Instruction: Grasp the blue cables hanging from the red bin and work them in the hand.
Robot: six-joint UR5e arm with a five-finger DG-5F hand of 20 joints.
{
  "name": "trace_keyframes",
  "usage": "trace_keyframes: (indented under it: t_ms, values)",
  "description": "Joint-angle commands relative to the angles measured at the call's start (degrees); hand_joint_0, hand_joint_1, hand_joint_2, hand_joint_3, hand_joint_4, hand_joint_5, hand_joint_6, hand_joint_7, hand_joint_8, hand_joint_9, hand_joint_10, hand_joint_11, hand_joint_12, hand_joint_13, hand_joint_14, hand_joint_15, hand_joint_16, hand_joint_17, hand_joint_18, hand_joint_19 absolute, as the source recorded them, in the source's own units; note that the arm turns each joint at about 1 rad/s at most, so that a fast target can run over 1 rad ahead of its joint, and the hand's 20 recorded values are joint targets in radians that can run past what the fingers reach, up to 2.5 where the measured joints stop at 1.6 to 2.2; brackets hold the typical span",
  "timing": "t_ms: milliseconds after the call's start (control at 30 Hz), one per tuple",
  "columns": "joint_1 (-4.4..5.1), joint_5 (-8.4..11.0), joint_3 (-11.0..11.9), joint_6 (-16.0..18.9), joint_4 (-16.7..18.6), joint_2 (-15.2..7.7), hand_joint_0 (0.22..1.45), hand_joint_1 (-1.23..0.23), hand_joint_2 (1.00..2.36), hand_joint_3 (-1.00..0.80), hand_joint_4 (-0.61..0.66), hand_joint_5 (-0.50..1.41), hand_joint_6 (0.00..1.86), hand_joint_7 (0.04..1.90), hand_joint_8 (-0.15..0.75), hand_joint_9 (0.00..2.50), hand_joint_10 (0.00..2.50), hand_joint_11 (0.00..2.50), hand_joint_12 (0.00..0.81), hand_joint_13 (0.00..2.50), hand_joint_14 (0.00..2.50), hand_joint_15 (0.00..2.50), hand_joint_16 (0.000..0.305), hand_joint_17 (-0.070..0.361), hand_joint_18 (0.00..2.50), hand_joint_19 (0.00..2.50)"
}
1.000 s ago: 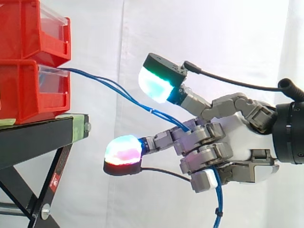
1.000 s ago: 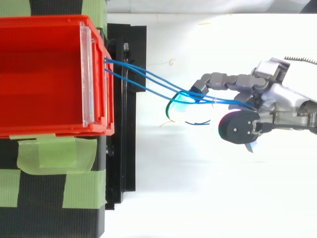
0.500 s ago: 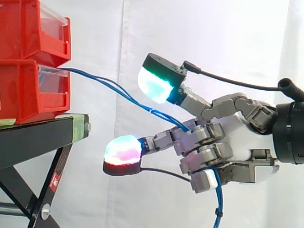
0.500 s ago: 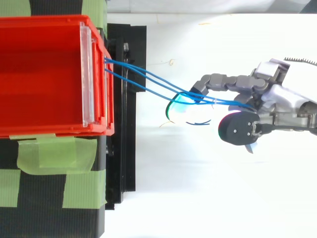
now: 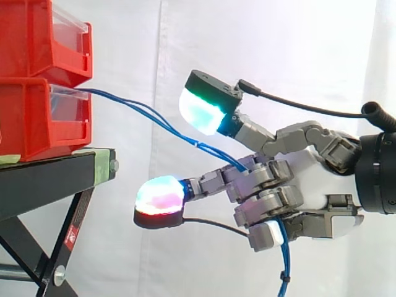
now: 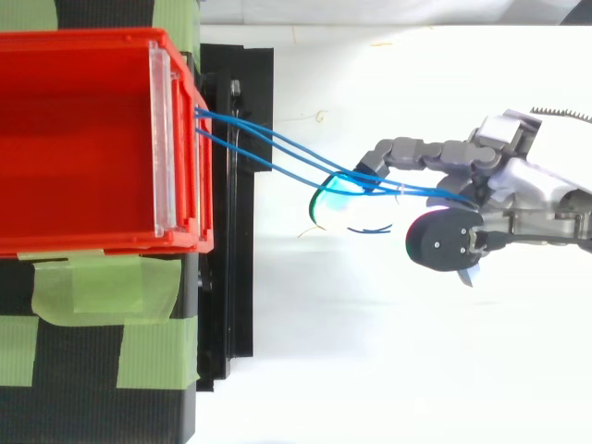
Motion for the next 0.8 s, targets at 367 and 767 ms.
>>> trace_keyframes:
  t_ms: [367, 767]
  values:
    - [0.02, -0.02, 0.0, 0.0, 0.0, 0.0, 0.77, -0.58, 1.00, -0.94, 0.21, 0.24, 0.01, 1.13, 0.430, 1.60, 2.50, 2.50, 0.727, 1.91, 2.50, 1.98, 0.224, 0.168, 2.20, 0.72]
    - [-0.24, -0.02, 0.0, 0.0, -0.7, 0.0, 0.77, -0.59, 1.00, -0.95, 0.17, 0.26, 0.01, 1.18, 0.430, 1.60, 2.50, 2.50, 0.727, 1.91, 2.50, 1.98, 0.224, 0.168, 2.20, 0.72]
